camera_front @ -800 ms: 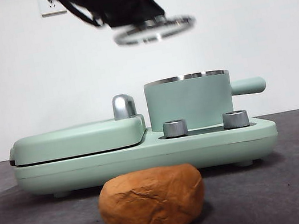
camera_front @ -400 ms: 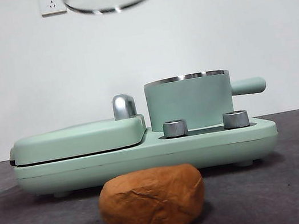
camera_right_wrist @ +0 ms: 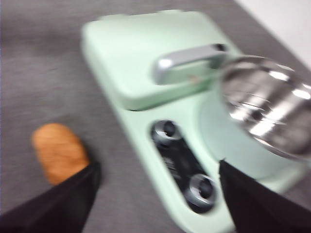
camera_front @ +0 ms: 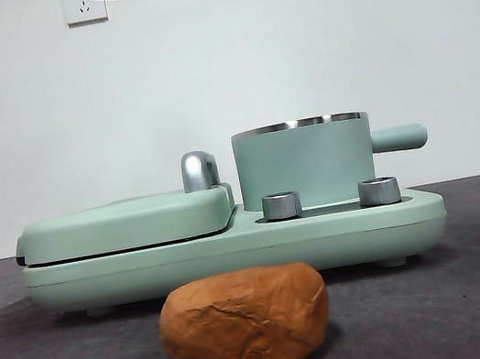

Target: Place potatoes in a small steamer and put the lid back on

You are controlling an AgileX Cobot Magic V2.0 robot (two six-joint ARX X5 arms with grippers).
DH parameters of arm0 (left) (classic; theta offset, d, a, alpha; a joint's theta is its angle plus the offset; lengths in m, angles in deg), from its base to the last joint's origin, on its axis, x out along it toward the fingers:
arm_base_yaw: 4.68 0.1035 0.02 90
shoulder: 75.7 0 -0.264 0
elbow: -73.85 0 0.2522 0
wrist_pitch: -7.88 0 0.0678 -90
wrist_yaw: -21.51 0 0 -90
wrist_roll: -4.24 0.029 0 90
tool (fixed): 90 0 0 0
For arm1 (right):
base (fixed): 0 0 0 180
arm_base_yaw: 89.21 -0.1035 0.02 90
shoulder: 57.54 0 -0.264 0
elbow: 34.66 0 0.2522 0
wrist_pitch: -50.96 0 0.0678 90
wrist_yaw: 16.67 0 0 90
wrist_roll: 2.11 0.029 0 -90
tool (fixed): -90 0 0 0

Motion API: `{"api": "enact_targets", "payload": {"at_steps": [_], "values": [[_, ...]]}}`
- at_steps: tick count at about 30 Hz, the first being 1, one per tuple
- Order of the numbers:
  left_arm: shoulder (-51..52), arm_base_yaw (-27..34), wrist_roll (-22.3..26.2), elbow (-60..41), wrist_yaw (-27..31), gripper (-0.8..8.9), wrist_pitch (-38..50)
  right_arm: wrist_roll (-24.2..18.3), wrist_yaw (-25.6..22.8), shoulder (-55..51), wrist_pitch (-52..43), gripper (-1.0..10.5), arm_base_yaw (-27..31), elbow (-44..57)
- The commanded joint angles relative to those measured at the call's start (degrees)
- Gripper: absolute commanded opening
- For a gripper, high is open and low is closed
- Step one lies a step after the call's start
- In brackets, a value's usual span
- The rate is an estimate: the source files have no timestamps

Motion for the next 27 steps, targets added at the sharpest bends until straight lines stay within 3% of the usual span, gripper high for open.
{"api": "enact_targets", "payload": {"at_steps": [1,10,27], "values": [[1.31,-0.20,0.92,1.55,-0.09,0.14,1.01,0.98,0.04,3.45,-0.81,4.4,-5.40,-0.92],[1.73,-0.20,0.87,1.55,-0.09,0.14,0.76,1.01,0.09,17.57,-4.11,4.4,-16.39,-0.92],[1.73,-0.20,0.90,1.55,-0.09,0.14,1.22,0.96,-1.09,36.63,-11.74,4.4,-18.05,-0.92]]}}
